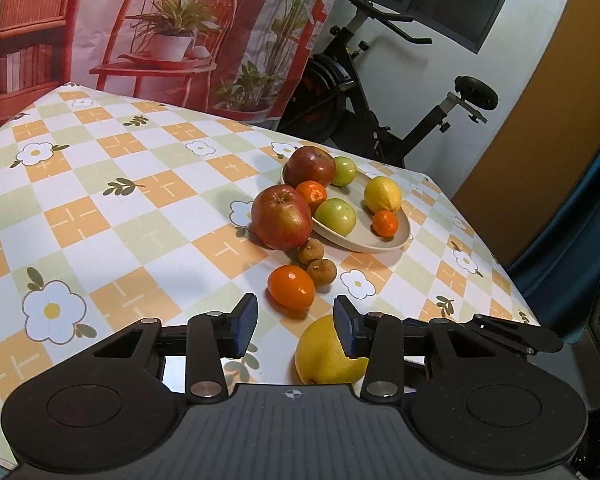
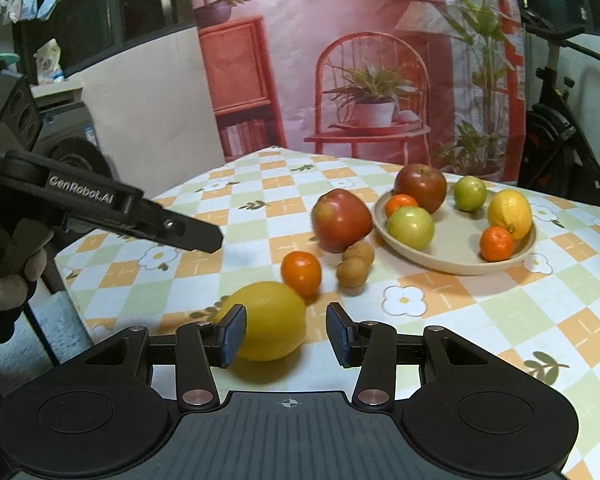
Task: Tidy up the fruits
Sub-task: 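Close the left tool around the large yellow lemon on the table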
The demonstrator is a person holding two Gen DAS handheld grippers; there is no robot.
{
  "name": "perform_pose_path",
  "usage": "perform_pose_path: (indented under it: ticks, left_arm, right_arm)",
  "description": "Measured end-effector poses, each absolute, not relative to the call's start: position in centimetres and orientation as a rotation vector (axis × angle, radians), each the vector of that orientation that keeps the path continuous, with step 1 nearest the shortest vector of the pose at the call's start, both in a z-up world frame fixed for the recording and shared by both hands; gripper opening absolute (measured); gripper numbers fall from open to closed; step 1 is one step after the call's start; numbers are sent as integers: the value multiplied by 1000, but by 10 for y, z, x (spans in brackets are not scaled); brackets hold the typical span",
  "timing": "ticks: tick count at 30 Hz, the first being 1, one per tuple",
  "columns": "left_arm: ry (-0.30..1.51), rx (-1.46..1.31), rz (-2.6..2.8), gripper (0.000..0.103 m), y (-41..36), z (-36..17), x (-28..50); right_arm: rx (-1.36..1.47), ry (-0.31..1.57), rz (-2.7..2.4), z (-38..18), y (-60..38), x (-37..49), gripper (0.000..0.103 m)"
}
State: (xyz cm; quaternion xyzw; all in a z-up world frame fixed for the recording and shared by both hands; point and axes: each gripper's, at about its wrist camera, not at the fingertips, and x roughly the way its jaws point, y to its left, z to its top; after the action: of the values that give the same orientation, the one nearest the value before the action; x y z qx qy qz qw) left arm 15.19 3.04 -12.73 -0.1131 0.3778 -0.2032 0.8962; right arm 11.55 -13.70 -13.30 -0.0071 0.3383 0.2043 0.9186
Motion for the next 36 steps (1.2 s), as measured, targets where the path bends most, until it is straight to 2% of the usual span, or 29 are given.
perform_pose_path:
  ticks: [13,14,20,36]
  left_arm:
    - [822,-241,-436,44,27,-139,161]
    - [818,-245,-435,43,27,-139,161]
    - [809,-260,-457,42,26,-138,164]
    - [926,-418,-525,42,24,-163,182]
  right_arm:
    - [-40,799,491,-158,-121,129,51]
    - [-48,807,495,-160,-119,130,54]
    - [-87,826,499,-170,-113,136,52]
    - [-75,822,510,-169,-116,141,50]
